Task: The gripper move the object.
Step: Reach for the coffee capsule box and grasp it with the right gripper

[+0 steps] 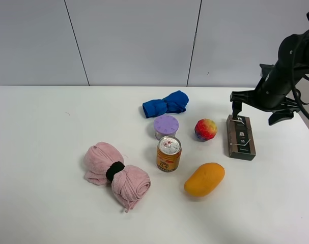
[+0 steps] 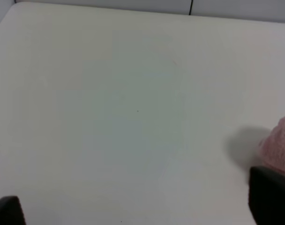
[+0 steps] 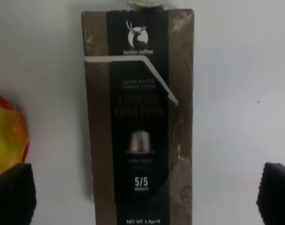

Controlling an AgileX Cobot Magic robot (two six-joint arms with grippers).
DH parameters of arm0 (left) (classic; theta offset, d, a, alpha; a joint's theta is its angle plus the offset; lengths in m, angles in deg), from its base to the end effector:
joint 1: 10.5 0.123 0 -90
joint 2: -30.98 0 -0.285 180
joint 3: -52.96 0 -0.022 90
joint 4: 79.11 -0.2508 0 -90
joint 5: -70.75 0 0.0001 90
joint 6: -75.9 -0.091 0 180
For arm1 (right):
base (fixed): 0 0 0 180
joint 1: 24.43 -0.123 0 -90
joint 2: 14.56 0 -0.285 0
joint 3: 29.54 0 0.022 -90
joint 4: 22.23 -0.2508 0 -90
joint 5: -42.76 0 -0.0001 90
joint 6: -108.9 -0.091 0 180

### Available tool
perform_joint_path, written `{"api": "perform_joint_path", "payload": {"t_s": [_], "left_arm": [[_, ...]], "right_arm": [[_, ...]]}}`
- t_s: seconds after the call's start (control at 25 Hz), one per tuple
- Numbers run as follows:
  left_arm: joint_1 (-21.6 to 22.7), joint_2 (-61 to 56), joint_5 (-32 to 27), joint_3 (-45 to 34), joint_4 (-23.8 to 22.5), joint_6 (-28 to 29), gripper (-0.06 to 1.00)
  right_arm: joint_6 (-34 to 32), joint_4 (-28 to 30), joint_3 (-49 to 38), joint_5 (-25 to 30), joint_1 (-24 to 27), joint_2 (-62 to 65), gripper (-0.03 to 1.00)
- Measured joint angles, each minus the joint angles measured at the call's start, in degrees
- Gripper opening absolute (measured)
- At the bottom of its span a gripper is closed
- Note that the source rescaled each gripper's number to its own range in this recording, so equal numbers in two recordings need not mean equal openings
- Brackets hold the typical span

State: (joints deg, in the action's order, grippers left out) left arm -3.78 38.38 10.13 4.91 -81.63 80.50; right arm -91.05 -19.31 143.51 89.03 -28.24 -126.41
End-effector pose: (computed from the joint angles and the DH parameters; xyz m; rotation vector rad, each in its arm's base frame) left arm -0.0072 0.0027 0.2800 -0.2022 2.0157 0.0758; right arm 0.3593 0.0206 0.1981 0.3607 2.8554 0.0193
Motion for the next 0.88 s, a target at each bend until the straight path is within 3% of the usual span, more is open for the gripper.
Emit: {"api": "perform_joint_path", "payload": {"t_s": [0.16,0.88], "left_arm": [[0.0,0.0,0.0,0.0,0.0,0.0,1.00],[0.0,0.0,0.0,0.0,0.0,0.0,1.00]], "right_arm": [[-0.1,0.0,0.0,-1.3,0.0,-0.5,0.99],[-0.7,-2.1,0.0,-2.9,0.0,-8.7,1.00]]}}
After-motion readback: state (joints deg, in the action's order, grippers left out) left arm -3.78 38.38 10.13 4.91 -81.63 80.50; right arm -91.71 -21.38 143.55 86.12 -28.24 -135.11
